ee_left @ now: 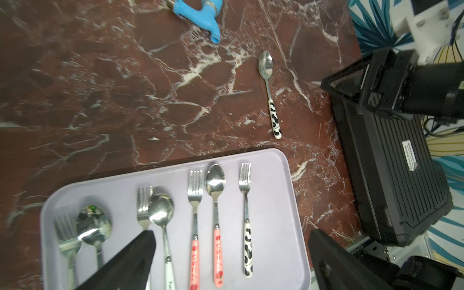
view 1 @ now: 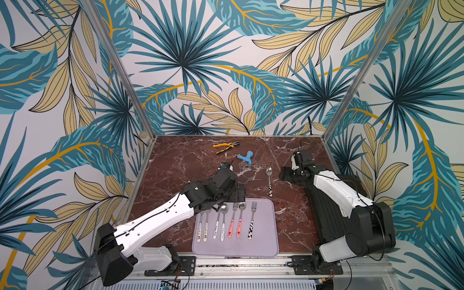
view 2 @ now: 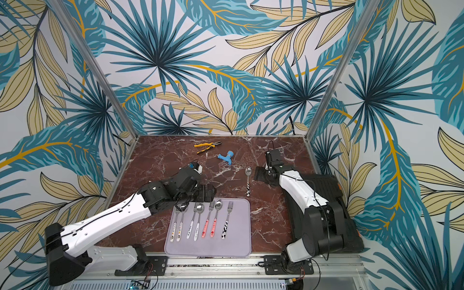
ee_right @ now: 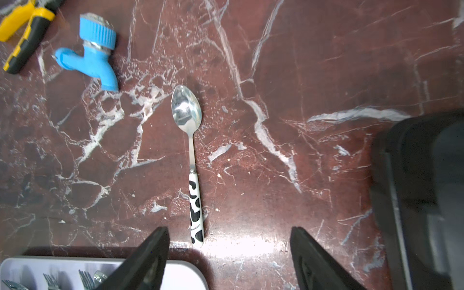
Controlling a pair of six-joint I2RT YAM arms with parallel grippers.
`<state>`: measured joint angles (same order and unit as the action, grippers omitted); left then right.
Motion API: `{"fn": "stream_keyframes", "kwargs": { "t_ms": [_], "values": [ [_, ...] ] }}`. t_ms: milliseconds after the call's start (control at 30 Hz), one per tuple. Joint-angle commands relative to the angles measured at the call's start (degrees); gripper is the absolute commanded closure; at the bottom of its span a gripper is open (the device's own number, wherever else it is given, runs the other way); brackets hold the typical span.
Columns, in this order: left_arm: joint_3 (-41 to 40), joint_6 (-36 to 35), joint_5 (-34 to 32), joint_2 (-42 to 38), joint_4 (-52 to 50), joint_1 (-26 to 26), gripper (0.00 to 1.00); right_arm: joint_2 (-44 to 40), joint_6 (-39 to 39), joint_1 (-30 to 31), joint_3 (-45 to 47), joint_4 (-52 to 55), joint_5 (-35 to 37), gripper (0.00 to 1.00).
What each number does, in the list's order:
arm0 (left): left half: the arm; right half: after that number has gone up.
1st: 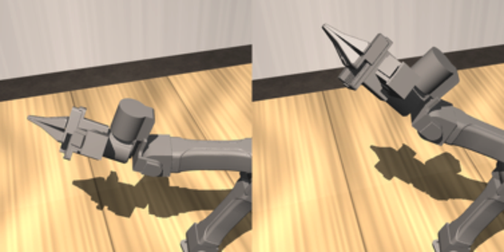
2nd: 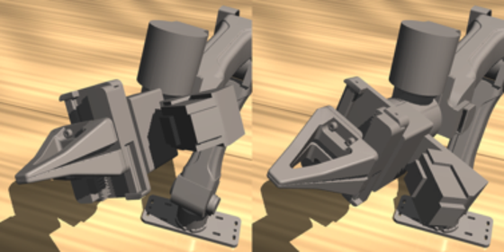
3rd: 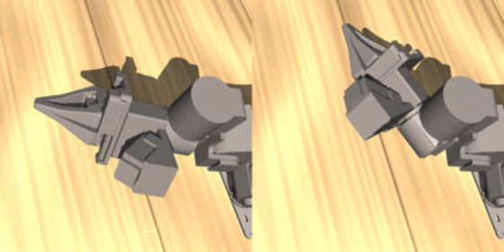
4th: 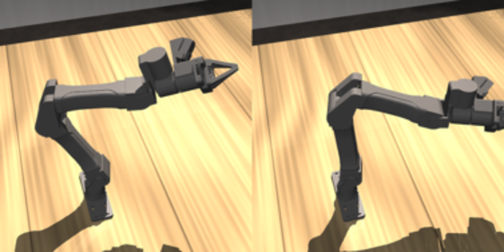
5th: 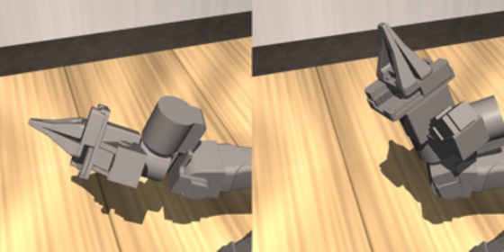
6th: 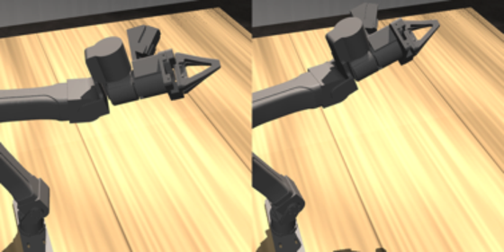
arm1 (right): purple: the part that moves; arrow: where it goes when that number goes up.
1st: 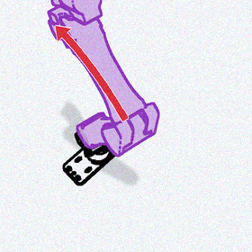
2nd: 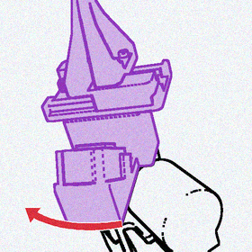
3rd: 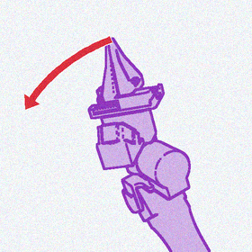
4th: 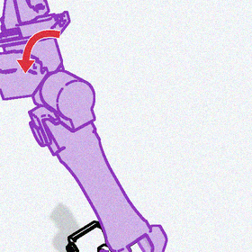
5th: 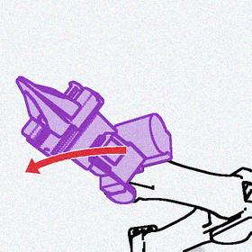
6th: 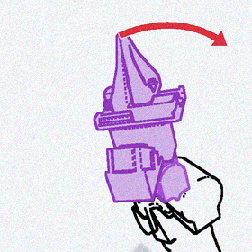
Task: Set the spoon and fork side by side
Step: Pick up the spoon from the center of the board.
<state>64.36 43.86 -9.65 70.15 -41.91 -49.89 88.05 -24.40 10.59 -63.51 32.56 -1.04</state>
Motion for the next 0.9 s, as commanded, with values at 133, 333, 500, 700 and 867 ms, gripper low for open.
{"fn": "stream_keyframes", "kwargs": {
  "t_ms": [133,333,500,700,867],
  "values": [
    [-8.72,1.64,-13.64,-10.91,-3.0,2.55,0.0,8.38,1.78,4.56,-4.94,5.71,-0.44,0.24],
    [-14.8,0.28,-19.29,-19.27,-1.33,4.33,0.0,15.83,1.22,6.08,-8.89,7.4,-0.9,0.33],
    [-16.17,-1.52,-18.15,-18.98,-1.29,7.57,0.0,20.03,0.94,7.31,-12.15,9.64,-0.33,0.36],
    [-16.85,-3.87,-15.74,-16.17,0.9,10.58,0.0,22.61,0.24,7.76,-12.59,10.71,0.08,0.39],
    [-17.08,-6.79,-10.93,-13.84,3.65,14.11,0.0,24.3,-0.36,7.93,-12.83,10.95,-0.28,0.44]
  ]
}}
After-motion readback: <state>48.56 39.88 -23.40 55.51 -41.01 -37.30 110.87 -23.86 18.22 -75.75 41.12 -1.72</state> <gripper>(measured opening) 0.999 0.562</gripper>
